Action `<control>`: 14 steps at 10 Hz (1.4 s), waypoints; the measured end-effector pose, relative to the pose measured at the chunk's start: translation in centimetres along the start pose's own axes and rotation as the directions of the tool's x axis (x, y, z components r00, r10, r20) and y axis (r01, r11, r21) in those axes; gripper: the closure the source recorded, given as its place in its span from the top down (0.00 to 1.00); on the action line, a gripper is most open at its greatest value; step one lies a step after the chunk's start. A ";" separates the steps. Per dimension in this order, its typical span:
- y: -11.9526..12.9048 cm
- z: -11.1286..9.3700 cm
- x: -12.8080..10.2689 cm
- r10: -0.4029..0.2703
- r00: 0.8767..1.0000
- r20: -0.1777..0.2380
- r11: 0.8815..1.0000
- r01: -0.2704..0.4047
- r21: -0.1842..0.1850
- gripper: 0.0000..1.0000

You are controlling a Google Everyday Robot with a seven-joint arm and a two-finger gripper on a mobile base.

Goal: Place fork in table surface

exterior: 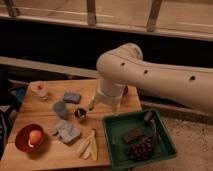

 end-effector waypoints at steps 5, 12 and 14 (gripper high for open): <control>1.2 2.4 -2.0 -0.030 0.999 -0.017 0.999 0.030 -0.017 0.71; 5.7 10.5 -5.8 -0.102 0.989 -0.108 0.992 0.093 -0.082 0.71; 7.8 12.2 -6.6 -0.123 0.985 -0.120 0.985 0.106 -0.135 0.71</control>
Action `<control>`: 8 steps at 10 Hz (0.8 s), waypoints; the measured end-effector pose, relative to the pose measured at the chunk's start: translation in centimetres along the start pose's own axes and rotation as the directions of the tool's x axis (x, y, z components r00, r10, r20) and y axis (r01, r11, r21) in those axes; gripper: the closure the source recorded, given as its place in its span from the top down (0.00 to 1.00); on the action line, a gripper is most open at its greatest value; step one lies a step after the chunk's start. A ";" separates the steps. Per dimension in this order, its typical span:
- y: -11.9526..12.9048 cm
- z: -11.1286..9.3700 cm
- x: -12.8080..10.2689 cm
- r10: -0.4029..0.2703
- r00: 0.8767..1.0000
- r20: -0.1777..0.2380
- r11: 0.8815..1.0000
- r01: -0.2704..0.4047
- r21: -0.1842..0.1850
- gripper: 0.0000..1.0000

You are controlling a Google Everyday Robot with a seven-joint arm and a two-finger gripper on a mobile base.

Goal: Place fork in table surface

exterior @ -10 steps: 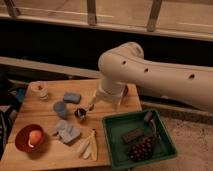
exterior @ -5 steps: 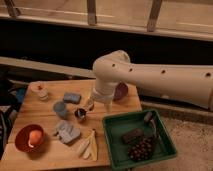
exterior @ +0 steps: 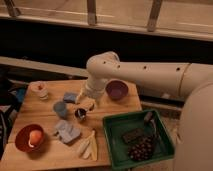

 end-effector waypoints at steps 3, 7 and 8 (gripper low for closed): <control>0.1 0.1 -0.1 0.001 1.000 -0.001 1.000 -0.001 -0.007 0.71; -0.2 0.7 -0.1 0.002 1.000 -0.007 1.000 -0.002 0.002 0.71; 0.0 1.0 -0.1 -0.003 1.000 -0.011 1.000 0.003 -0.002 0.71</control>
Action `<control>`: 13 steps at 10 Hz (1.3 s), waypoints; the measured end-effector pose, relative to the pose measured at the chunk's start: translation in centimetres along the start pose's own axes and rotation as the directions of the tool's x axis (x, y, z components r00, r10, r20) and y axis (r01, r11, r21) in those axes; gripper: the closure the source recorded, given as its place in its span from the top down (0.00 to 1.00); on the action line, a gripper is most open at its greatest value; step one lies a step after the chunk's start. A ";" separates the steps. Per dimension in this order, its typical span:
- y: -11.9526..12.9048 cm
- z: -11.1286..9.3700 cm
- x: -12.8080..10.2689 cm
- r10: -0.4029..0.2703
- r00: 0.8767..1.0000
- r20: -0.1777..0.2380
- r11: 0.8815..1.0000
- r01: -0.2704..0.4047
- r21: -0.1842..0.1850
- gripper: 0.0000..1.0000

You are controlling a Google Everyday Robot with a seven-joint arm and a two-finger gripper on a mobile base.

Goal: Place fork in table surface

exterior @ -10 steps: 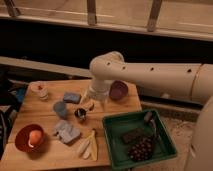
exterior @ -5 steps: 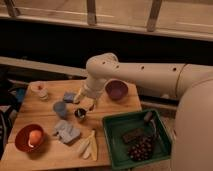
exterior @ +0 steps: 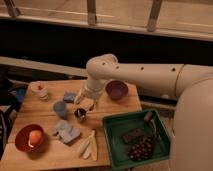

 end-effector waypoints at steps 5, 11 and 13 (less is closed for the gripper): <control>-1.1 2.2 -2.3 0.025 1.000 -0.014 1.000 -0.025 0.018 0.71; -3.8 6.3 -3.9 0.092 0.993 -0.078 0.996 -0.091 0.025 0.71; -3.2 7.2 -3.3 0.072 0.992 -0.105 0.997 -0.070 0.019 0.65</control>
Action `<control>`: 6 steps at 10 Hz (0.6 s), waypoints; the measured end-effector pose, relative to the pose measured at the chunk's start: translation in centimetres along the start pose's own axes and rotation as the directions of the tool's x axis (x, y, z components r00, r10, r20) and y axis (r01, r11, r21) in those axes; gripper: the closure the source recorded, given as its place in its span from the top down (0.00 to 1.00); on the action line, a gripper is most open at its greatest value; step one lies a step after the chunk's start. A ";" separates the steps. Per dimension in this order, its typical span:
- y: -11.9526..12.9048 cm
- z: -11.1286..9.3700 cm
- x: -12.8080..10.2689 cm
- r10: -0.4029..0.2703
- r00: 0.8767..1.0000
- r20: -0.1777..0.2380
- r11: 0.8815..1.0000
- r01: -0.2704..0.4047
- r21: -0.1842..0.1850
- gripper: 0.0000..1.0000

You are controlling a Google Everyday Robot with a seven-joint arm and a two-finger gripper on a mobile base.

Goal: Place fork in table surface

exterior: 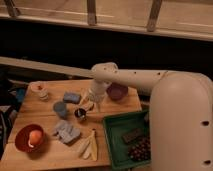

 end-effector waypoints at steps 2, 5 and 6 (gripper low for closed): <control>0.4 0.2 0.6 -0.033 0.999 -0.013 0.999 0.033 0.002 0.46; 1.2 -0.2 1.2 -0.070 0.997 -0.014 0.998 0.070 -0.001 0.16; 1.7 -0.5 1.4 -0.085 0.996 -0.013 0.996 0.085 -0.007 0.06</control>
